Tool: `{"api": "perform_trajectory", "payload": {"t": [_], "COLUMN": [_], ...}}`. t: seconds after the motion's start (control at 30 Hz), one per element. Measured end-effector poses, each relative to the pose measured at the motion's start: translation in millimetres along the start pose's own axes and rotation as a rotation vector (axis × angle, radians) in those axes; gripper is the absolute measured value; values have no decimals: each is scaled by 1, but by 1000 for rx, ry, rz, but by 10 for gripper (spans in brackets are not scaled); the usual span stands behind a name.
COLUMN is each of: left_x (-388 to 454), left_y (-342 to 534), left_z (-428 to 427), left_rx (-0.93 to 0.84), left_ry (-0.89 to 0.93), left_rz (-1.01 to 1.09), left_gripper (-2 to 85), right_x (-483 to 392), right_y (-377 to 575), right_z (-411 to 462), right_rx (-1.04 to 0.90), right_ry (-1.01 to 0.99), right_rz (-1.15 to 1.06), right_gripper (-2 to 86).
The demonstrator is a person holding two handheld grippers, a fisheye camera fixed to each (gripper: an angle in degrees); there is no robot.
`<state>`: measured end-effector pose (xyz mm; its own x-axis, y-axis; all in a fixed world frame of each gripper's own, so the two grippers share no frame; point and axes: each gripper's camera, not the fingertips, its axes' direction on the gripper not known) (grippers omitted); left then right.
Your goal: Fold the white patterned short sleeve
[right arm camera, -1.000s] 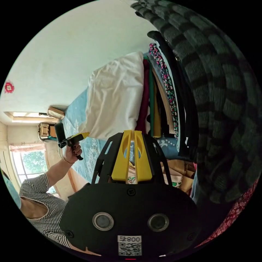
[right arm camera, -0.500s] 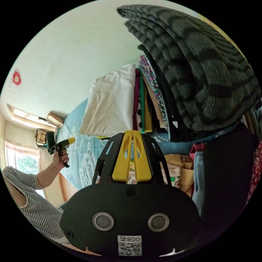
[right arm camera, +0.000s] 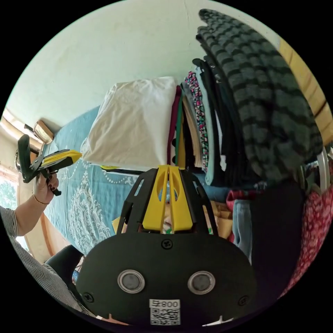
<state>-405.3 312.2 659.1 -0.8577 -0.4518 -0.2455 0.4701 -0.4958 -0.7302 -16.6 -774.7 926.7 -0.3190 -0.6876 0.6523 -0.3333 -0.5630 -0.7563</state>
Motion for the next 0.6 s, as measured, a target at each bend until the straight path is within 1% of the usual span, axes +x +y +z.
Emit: {"api": "perform_trajectory", "payload": {"t": [0.1, 0.13, 0.17, 0.27, 0.3, 0.33, 0.4, 0.5, 0.6], "left_x": [35, 47, 57, 76, 80, 83, 87, 87, 84], "left_y": [24, 38, 52, 77, 81, 86, 87, 84, 81], "left_z": [3, 17, 35, 73, 80, 95, 99, 103, 103], "left_rx": [-99, -190, -289, -463, -489, -556, -534, -554, -577], "left_ry": [-72, -90, -104, -139, -152, -169, -176, -163, -148], "left_rz": [88, 119, 145, 201, 209, 213, 215, 196, 166], "left_gripper": [2, 2, 2, 3, 3, 3, 3, 3, 3], "right_x": [4, 3, -1, -15, -18, -25, -35, -51, -67], "right_y": [43, 66, 88, 134, 140, 148, 152, 147, 139], "right_z": [-35, -44, -49, -49, -48, -47, -46, -47, -54], "right_rx": [52, 52, 37, -44, -64, -93, -113, -120, -112], "right_ry": [-15, -44, -55, -33, -35, -32, -33, -17, 55], "right_rz": [42, 57, 66, 125, 128, 141, 155, 173, 183], "right_gripper": [6, 8, 12, 28, 33, 43, 55, 71, 80]}}
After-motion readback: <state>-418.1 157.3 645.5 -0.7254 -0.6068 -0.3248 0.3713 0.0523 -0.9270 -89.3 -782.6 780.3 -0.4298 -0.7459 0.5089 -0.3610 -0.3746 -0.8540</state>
